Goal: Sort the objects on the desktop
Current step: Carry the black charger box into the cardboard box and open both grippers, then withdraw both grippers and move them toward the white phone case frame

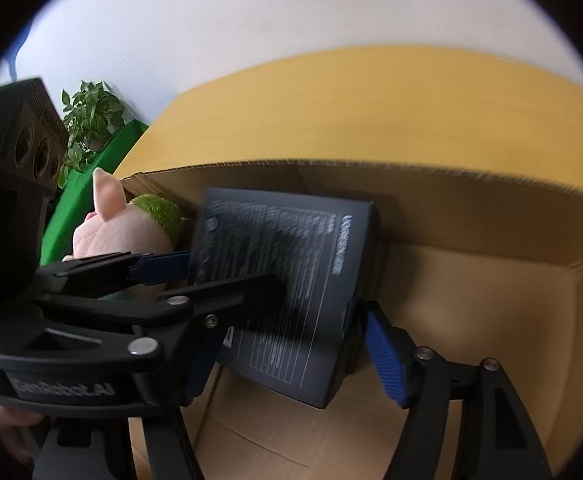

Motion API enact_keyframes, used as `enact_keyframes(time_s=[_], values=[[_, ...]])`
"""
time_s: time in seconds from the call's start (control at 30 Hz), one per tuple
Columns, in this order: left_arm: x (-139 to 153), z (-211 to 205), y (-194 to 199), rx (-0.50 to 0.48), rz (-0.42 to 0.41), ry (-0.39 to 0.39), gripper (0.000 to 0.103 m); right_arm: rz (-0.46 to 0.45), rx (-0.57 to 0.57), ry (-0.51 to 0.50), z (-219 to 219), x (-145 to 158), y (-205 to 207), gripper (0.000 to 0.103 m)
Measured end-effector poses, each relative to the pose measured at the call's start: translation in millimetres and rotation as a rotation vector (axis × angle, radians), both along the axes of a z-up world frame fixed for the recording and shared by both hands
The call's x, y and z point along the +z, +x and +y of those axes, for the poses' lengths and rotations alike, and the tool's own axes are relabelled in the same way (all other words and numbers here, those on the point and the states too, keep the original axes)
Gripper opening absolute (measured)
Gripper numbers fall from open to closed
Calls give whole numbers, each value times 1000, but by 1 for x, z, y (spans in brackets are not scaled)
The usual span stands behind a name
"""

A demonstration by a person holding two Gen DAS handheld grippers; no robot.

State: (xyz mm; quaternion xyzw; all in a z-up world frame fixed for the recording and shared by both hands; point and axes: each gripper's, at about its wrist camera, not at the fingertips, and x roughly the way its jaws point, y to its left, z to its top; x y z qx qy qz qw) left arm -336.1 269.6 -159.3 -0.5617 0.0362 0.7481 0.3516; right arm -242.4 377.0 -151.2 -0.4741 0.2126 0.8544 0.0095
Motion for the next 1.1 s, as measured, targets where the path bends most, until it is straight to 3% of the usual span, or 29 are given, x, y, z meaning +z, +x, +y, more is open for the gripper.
enact_keyframes(time_s=[0.07, 0.2, 0.3, 0.4, 0.6, 0.77, 0.87, 0.97, 1.03, 1.1], values=[[8, -6, 2, -7, 12, 16, 72, 20, 10, 23, -4, 5, 5, 70], [49, -30, 18, -1, 128, 91, 78, 66, -5, 40, -3, 35, 40, 79], [88, -64, 51, -47, 232, 218, 86, 99, 2, -28, 3, 58, 101, 80], [111, -97, 91, -90, 318, 270, 97, 133, 24, 19, -13, 75, 172, 83], [128, -174, 182, -82, 467, 215, 103, 90, -91, 247, -42, 55, 283, 84], [99, -222, 227, -7, 487, 106, 103, 52, -160, 312, -58, 27, 296, 84], [72, -231, 246, -21, 477, 37, 103, 71, -155, 376, -71, 29, 309, 84], [52, -239, 254, -12, 436, -54, 103, 90, -185, 352, -72, 33, 319, 84], [61, -252, 262, 15, 446, -33, 103, 93, -185, 362, -76, 32, 325, 84], [84, -274, 268, 60, 451, 45, 103, 89, -182, 392, -82, 33, 329, 84]])
